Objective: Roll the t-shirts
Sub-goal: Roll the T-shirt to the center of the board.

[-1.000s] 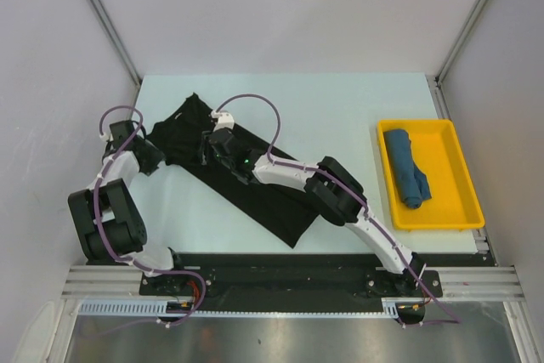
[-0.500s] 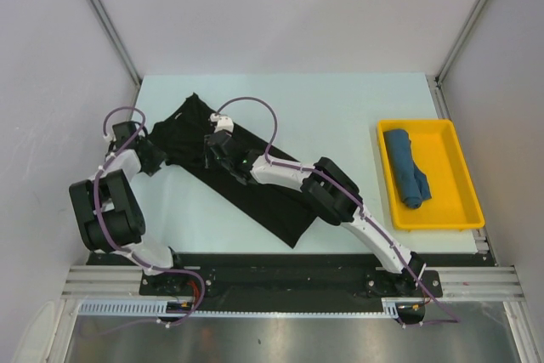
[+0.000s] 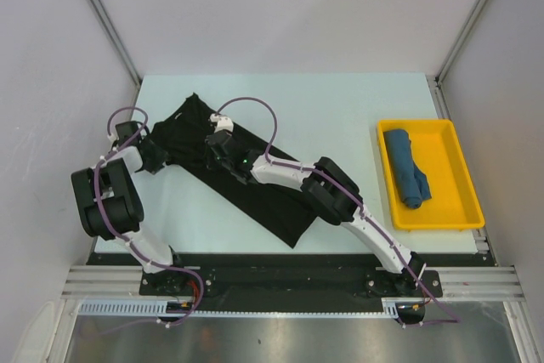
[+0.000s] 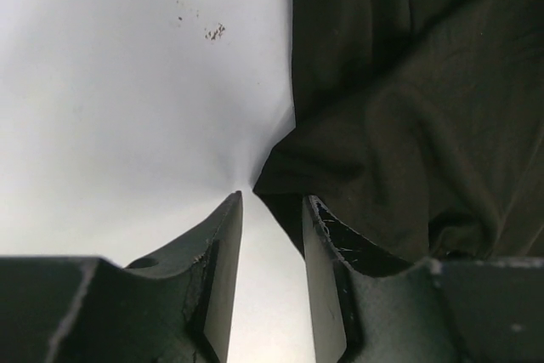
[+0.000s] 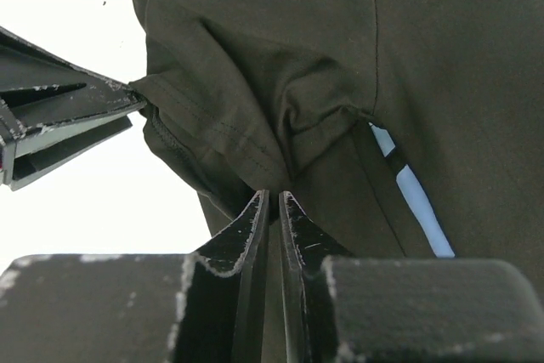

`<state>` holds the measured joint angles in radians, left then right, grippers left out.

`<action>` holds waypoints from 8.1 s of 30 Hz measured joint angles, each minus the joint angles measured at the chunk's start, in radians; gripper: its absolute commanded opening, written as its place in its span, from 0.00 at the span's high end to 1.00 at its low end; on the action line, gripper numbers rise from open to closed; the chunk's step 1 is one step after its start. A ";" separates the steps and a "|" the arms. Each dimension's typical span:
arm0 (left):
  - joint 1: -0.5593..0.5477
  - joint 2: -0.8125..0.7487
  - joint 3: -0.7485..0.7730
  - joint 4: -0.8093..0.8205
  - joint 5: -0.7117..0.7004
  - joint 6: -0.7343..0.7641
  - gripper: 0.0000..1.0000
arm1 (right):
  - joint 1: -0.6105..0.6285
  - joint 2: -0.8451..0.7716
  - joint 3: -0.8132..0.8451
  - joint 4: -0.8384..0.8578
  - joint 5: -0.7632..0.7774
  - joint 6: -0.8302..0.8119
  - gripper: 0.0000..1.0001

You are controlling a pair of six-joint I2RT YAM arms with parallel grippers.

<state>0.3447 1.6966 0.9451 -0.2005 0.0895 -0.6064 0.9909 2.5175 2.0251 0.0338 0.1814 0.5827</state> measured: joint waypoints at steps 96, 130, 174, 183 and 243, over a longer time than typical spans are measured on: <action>-1.207 -0.512 -0.169 -0.123 -0.199 -0.097 0.44 | -0.422 -1.291 -1.227 -0.257 -0.050 0.118 0.61; -1.692 -0.103 0.039 -0.292 -0.389 -0.065 0.40 | -0.602 -1.147 -1.518 0.048 -0.172 0.210 0.71; -1.485 -0.312 -0.083 -0.212 -0.319 -0.022 1.00 | -0.457 -1.086 -1.240 -0.073 -0.068 0.186 1.00; -1.304 -0.417 -0.274 -0.130 -0.207 -0.097 1.00 | -0.397 -0.858 -1.039 -0.073 -0.047 0.198 1.00; -1.058 -0.333 -0.243 -0.153 -0.141 -0.029 0.46 | -0.386 -0.618 -0.867 -0.117 -0.138 0.033 0.73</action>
<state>-0.7132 1.3640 0.7017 -0.3538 -0.0513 -0.6357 0.6044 1.8999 1.1584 -0.0837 0.0433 0.6159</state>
